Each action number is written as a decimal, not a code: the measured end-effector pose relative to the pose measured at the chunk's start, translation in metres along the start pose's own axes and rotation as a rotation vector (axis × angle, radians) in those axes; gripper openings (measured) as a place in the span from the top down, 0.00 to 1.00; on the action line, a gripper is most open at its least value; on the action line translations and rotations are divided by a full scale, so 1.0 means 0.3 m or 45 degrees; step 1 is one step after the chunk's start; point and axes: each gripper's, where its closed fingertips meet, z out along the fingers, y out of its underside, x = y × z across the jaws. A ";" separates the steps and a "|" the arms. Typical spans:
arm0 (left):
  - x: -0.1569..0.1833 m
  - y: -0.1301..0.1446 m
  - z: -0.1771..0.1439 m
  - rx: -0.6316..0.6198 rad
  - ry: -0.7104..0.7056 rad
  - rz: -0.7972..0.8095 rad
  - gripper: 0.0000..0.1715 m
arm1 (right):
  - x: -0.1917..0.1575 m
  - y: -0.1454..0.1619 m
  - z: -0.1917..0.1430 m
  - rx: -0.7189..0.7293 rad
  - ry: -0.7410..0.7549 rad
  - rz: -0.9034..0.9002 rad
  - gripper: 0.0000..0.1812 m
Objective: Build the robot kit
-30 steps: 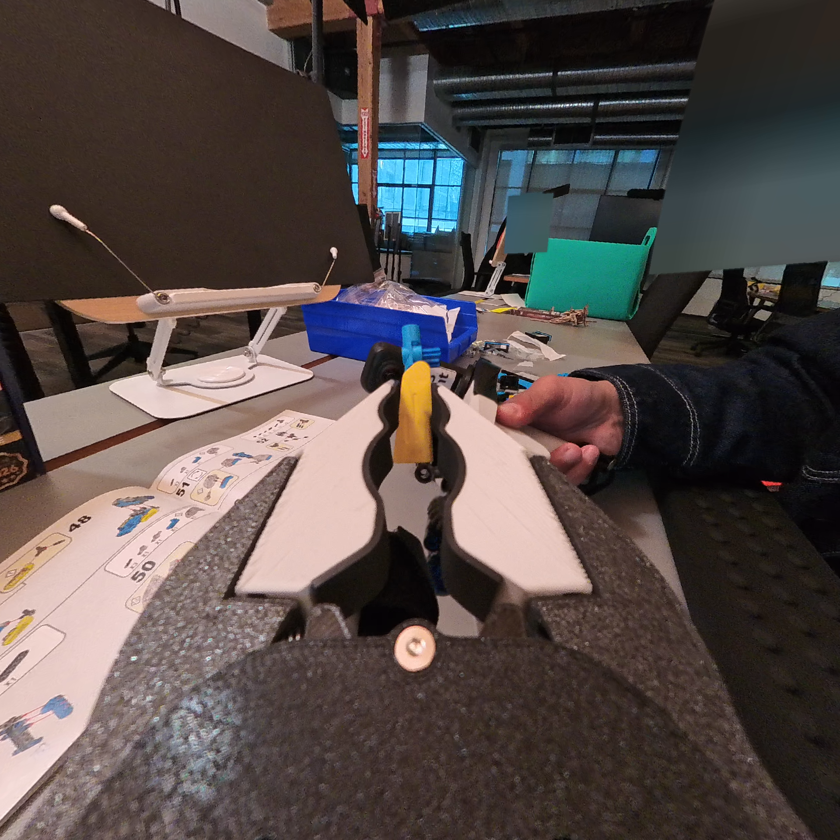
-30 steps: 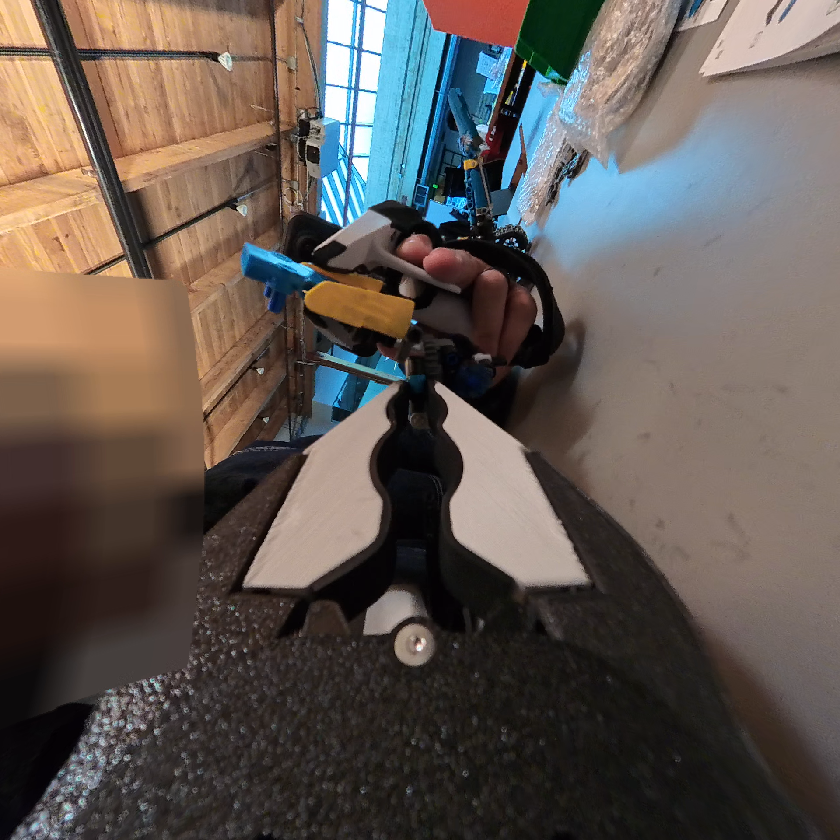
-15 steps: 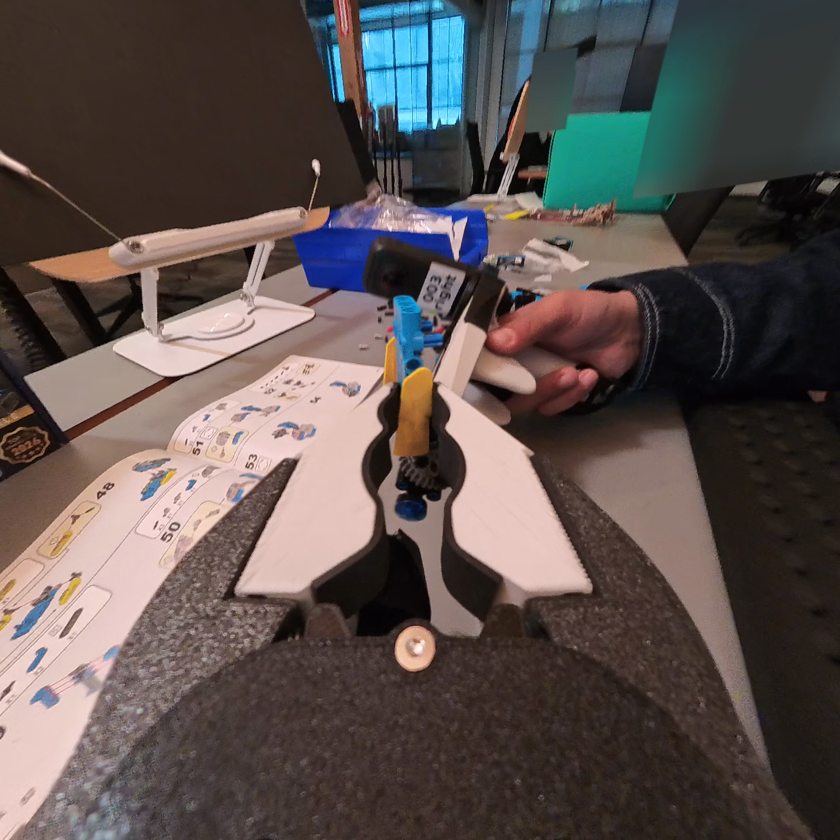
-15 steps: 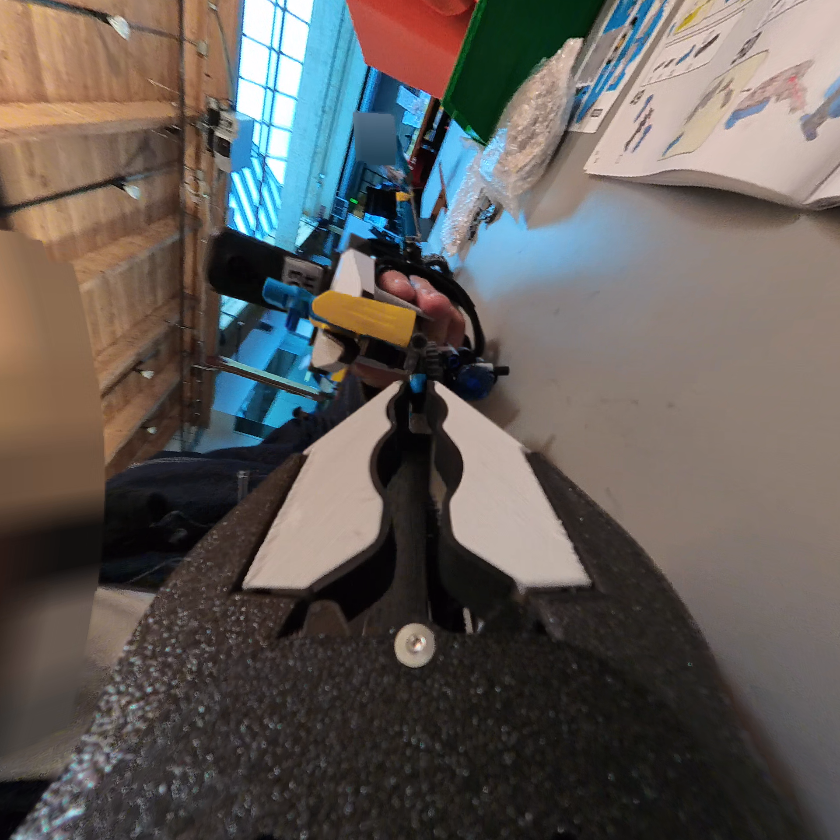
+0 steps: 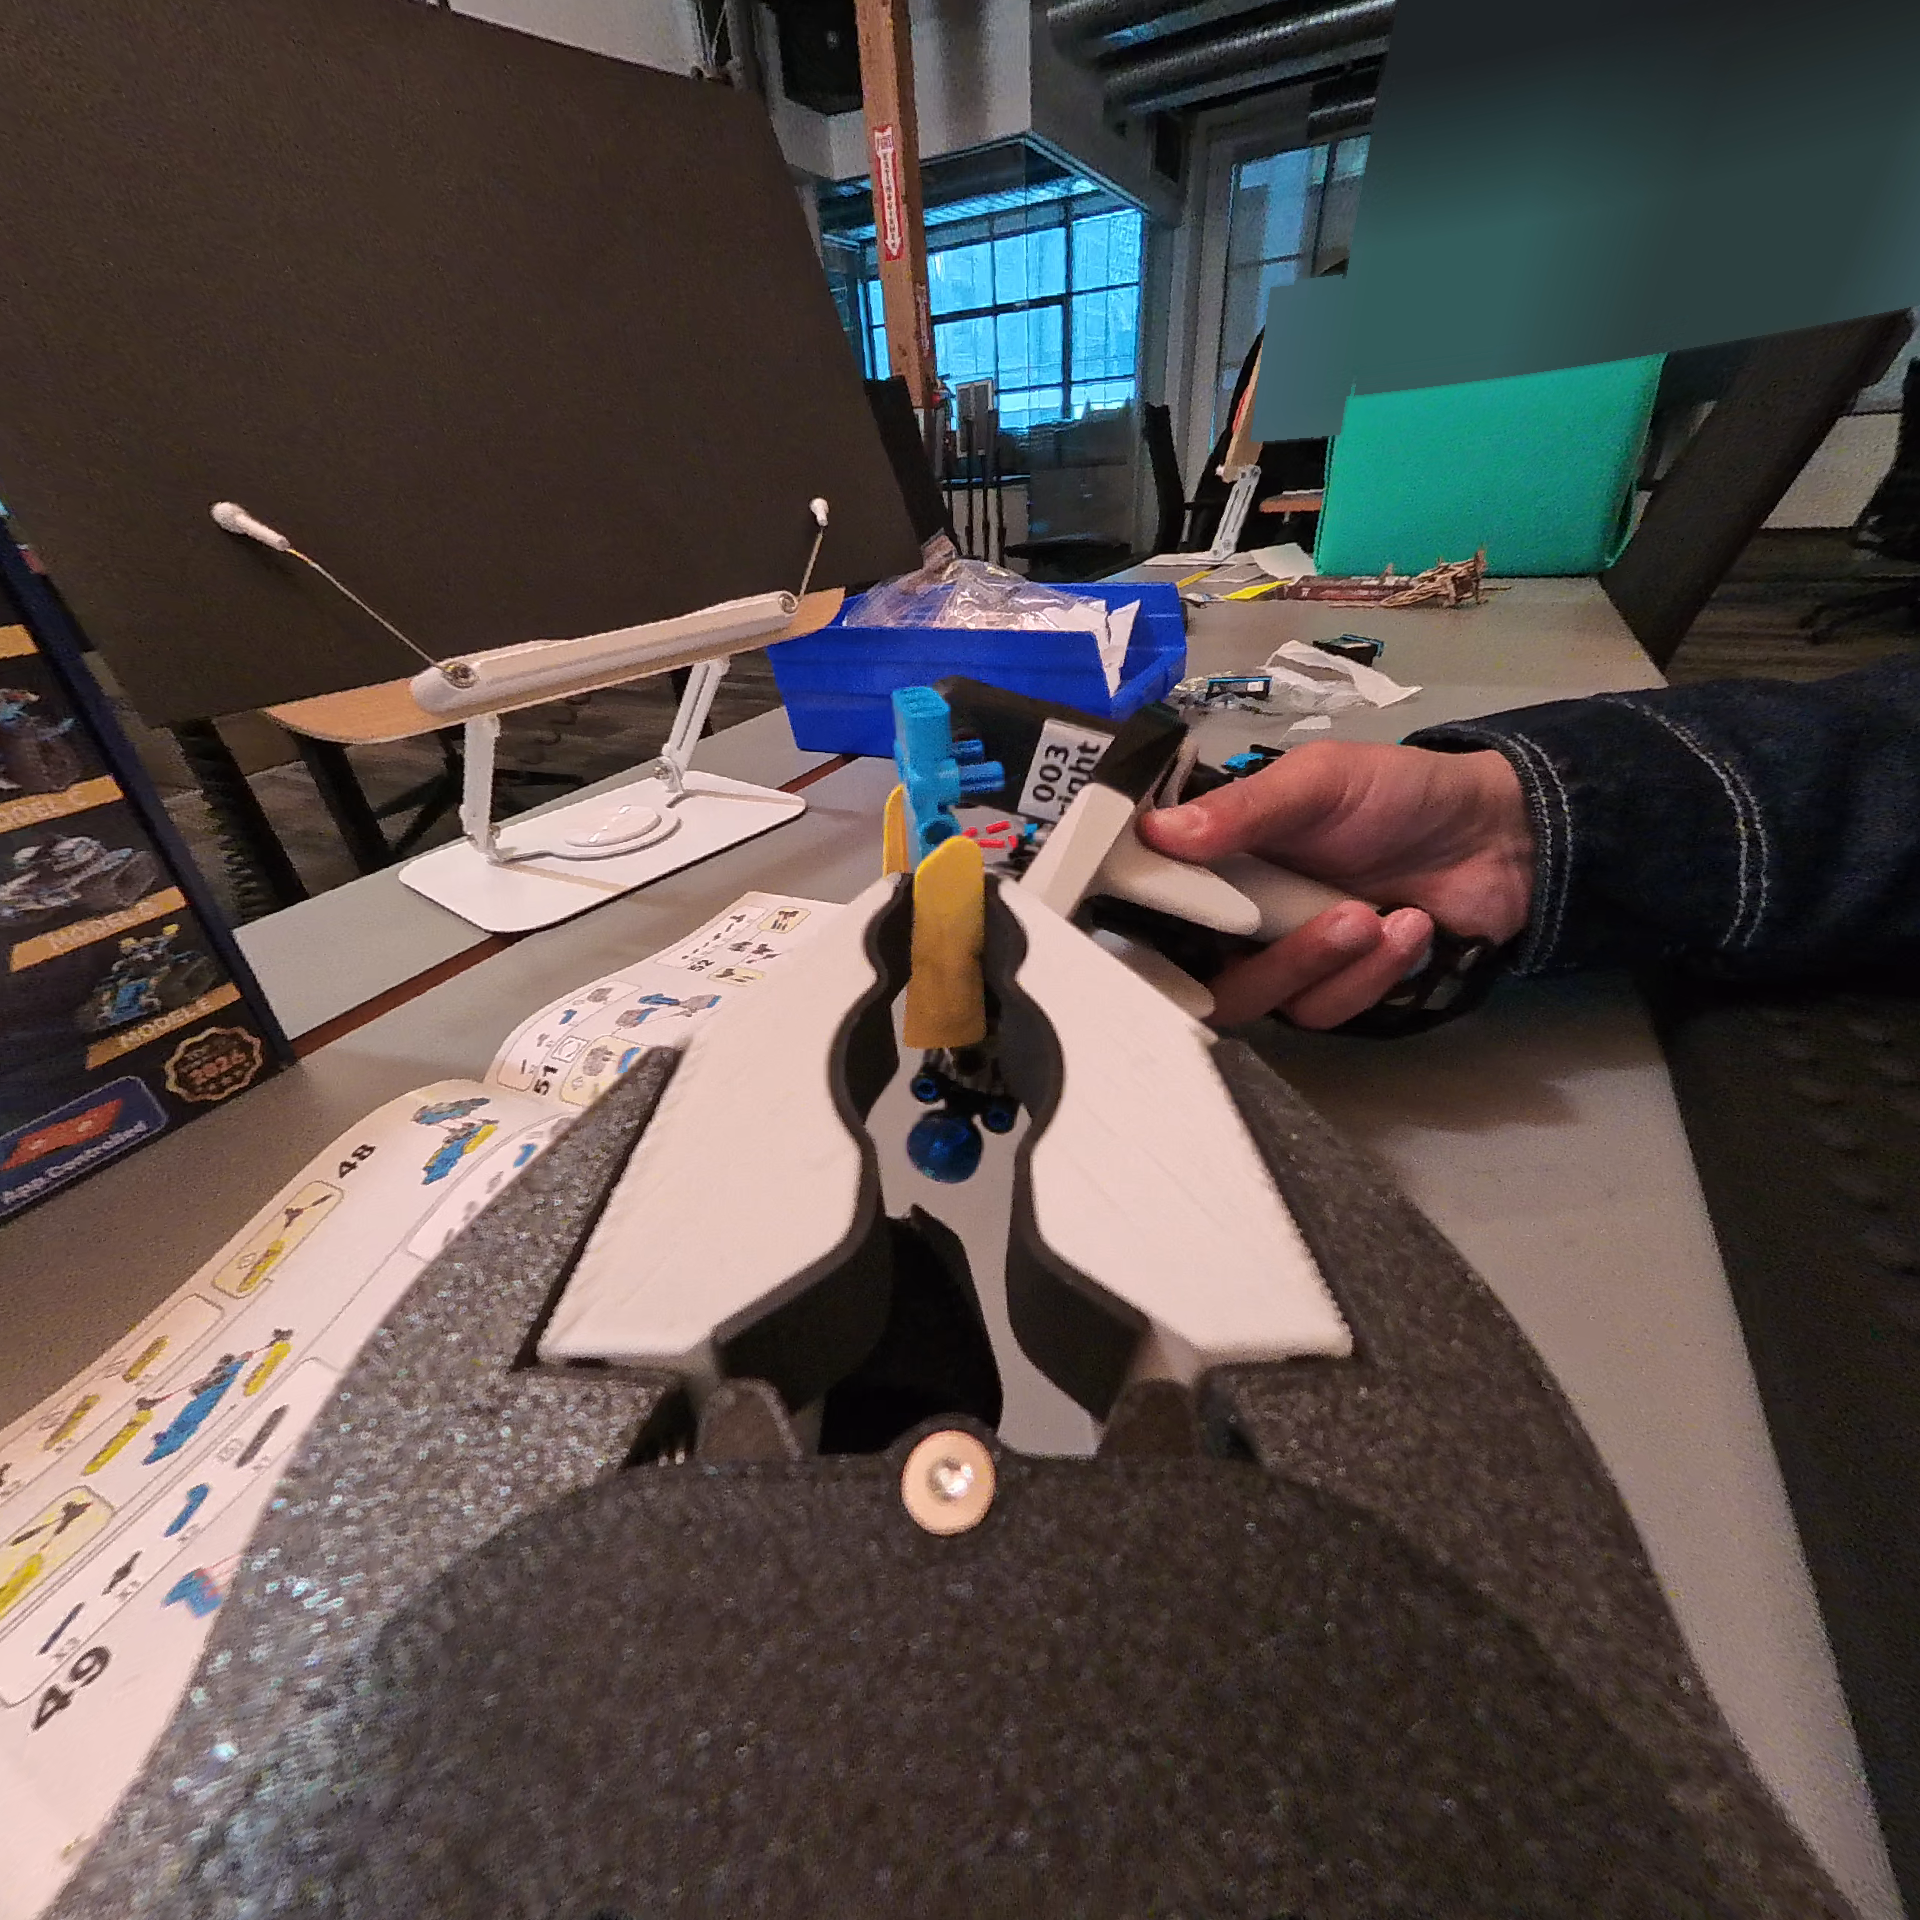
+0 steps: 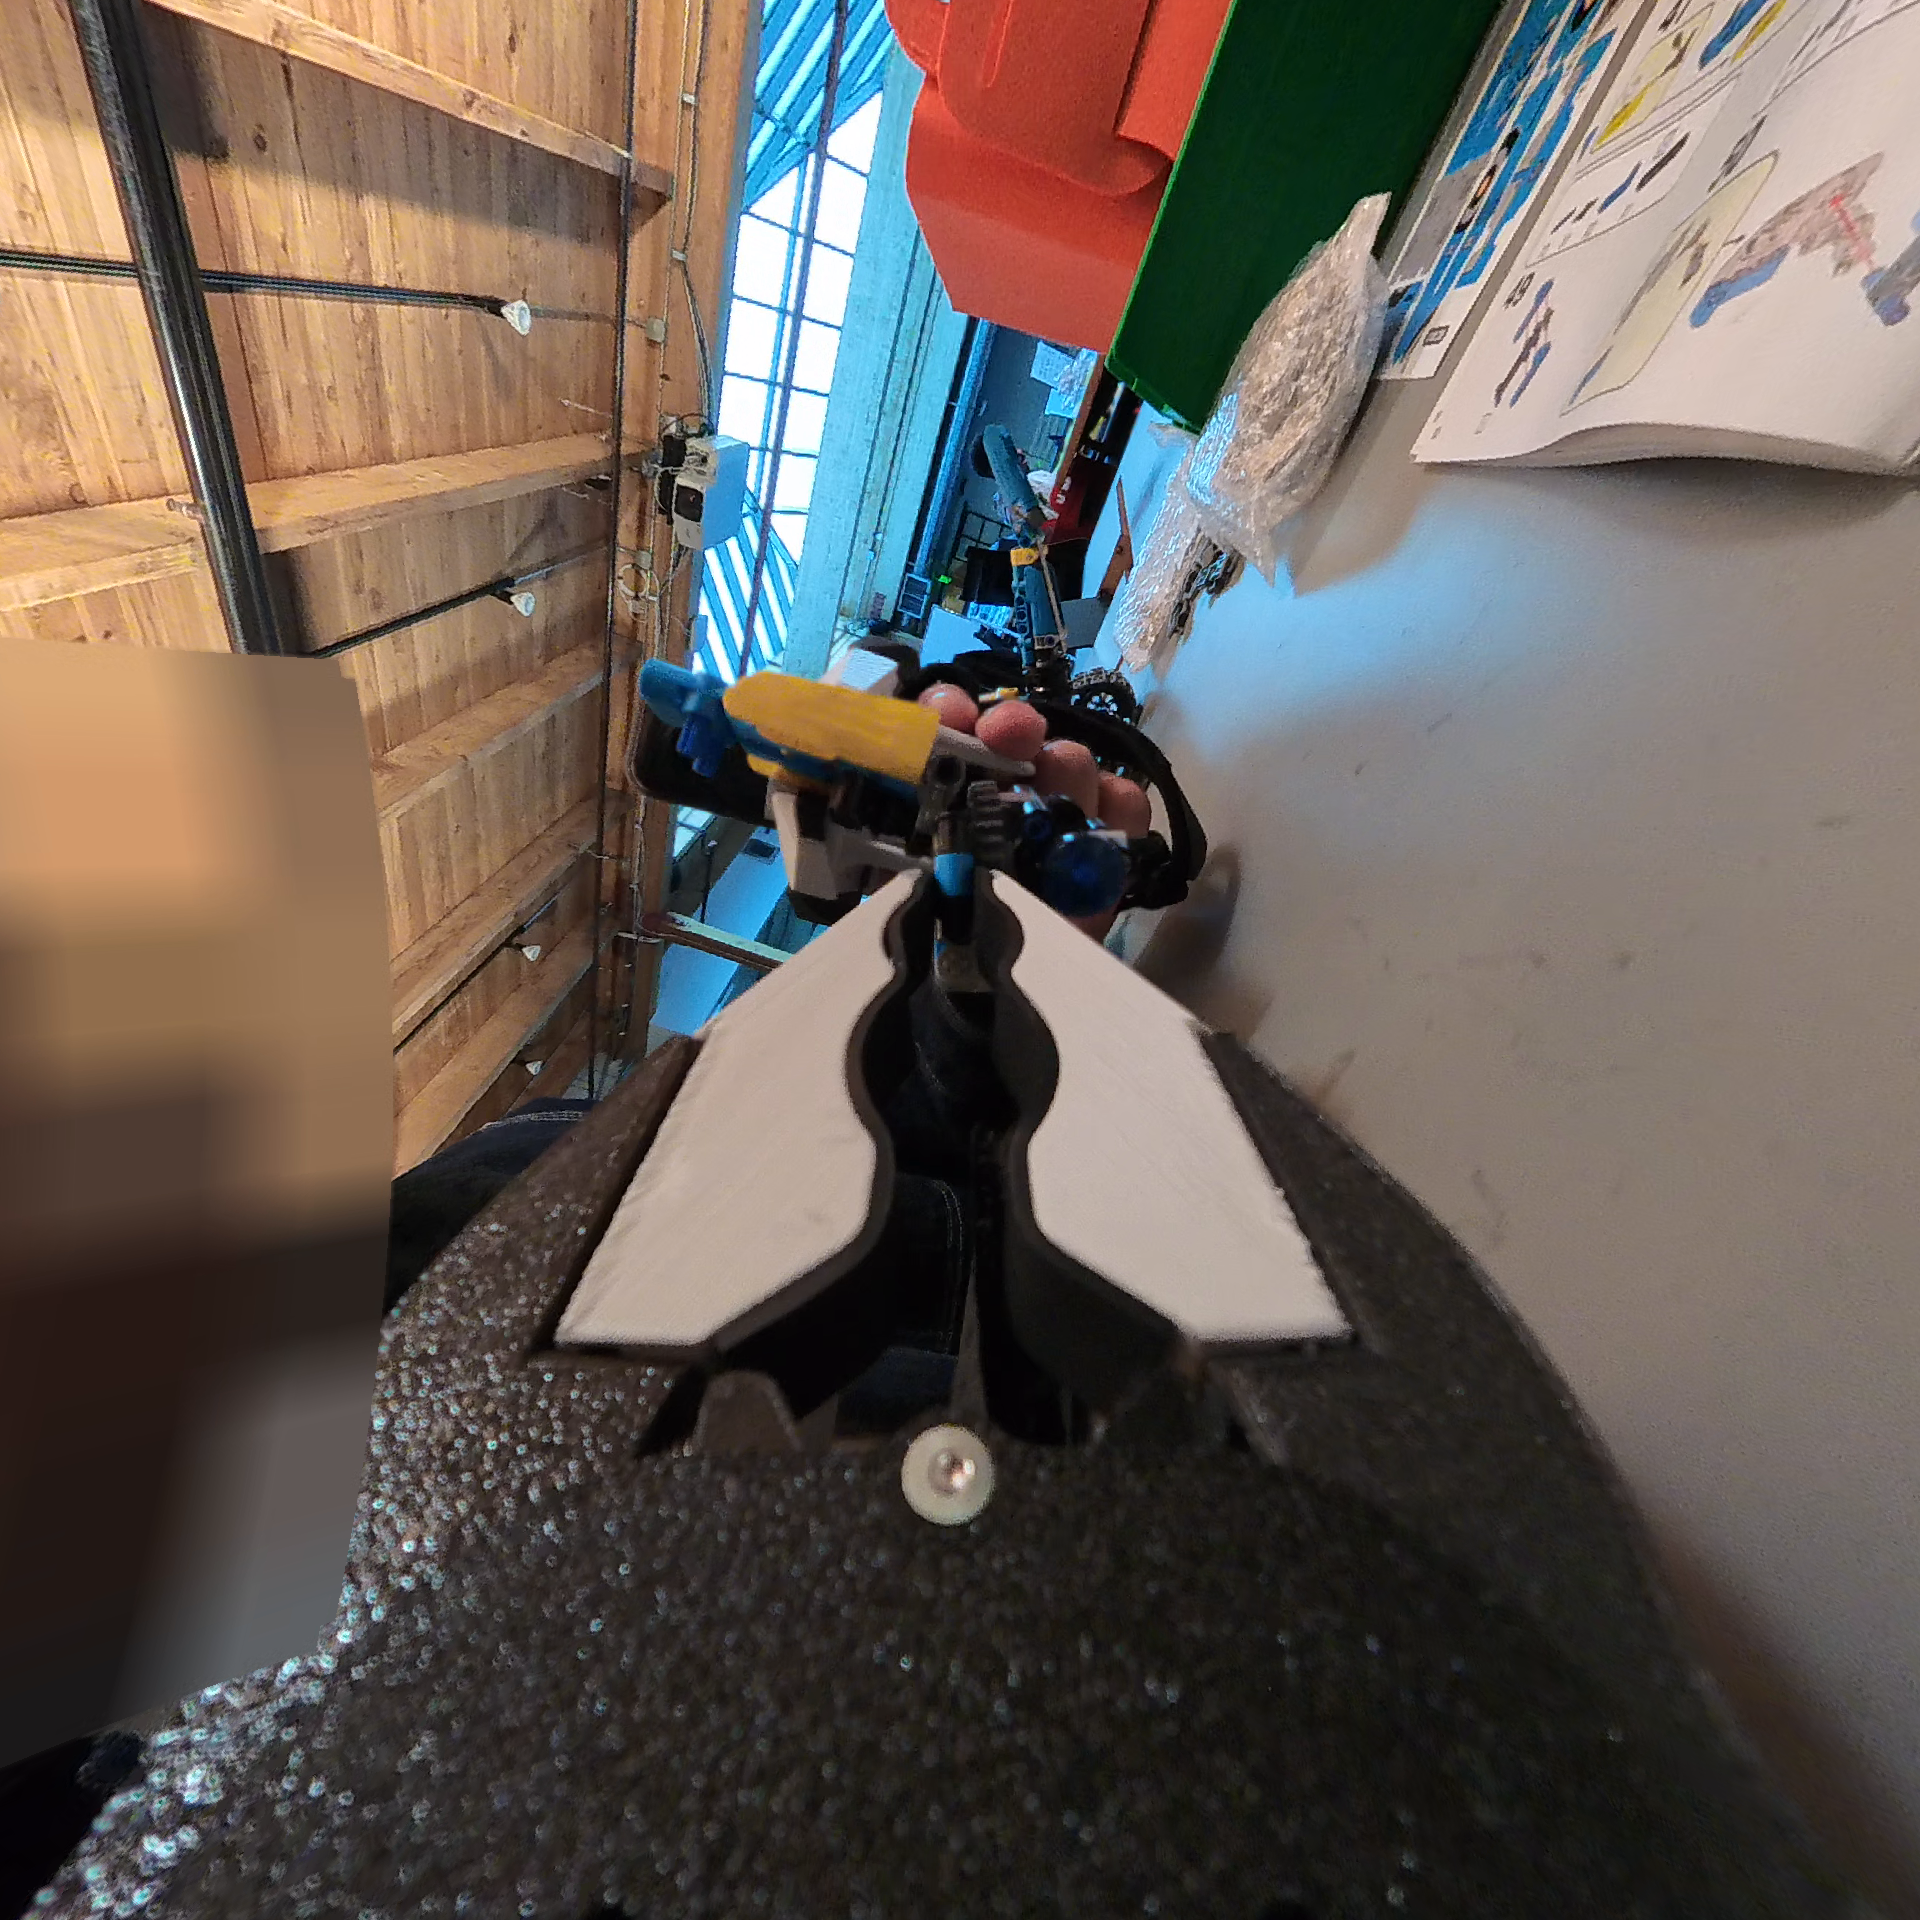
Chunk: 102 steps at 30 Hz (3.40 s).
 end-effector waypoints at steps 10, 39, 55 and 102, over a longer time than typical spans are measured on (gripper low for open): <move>0.000 0.001 0.002 0.004 0.003 0.008 0.93 | -0.010 0.004 0.005 -0.011 0.003 -0.023 0.97; 0.011 0.134 0.019 -0.252 0.036 -0.093 0.88 | 0.076 -0.039 -0.044 0.003 0.445 -0.419 0.97; -0.014 0.147 0.033 -0.293 -0.136 -0.082 0.89 | 0.052 -0.043 -0.031 0.002 0.576 -0.629 0.97; 0.059 0.281 0.078 -0.631 0.108 -0.105 0.90 | 0.143 0.022 -0.090 -0.255 0.494 -0.619 0.84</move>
